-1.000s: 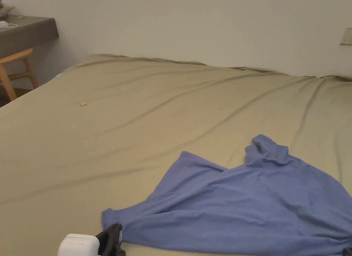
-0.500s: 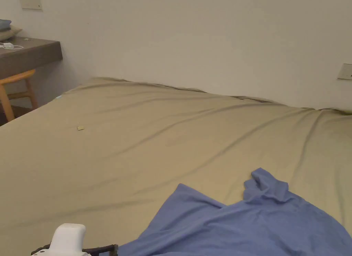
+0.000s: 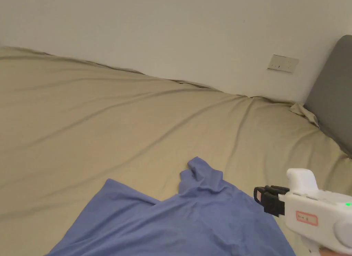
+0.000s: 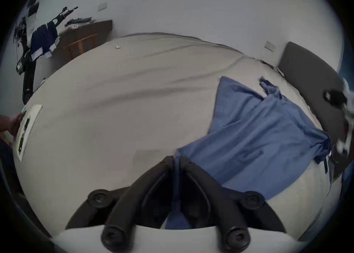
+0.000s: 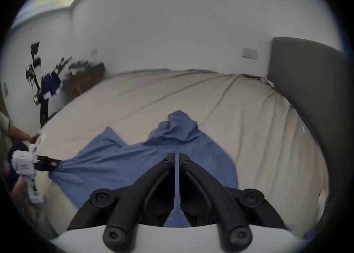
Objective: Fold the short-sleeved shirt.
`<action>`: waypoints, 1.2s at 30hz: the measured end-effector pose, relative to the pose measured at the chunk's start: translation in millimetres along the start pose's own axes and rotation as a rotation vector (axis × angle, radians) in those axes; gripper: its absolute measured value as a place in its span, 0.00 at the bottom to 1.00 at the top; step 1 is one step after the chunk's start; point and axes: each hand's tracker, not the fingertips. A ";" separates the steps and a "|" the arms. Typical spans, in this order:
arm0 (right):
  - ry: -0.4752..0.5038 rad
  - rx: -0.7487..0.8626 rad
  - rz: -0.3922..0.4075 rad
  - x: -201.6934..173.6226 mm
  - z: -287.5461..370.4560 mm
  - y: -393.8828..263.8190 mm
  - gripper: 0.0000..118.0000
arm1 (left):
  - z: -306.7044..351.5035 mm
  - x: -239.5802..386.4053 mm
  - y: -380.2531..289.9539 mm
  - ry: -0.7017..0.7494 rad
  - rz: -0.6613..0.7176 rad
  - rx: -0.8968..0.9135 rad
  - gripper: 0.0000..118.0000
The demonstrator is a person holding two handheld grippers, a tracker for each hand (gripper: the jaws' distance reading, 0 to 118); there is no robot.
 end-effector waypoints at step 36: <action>0.004 0.190 -0.086 21.0 39.6 118.0 0.03 | 88.2 -2.2 189.7 -0.169 -0.086 0.332 0.04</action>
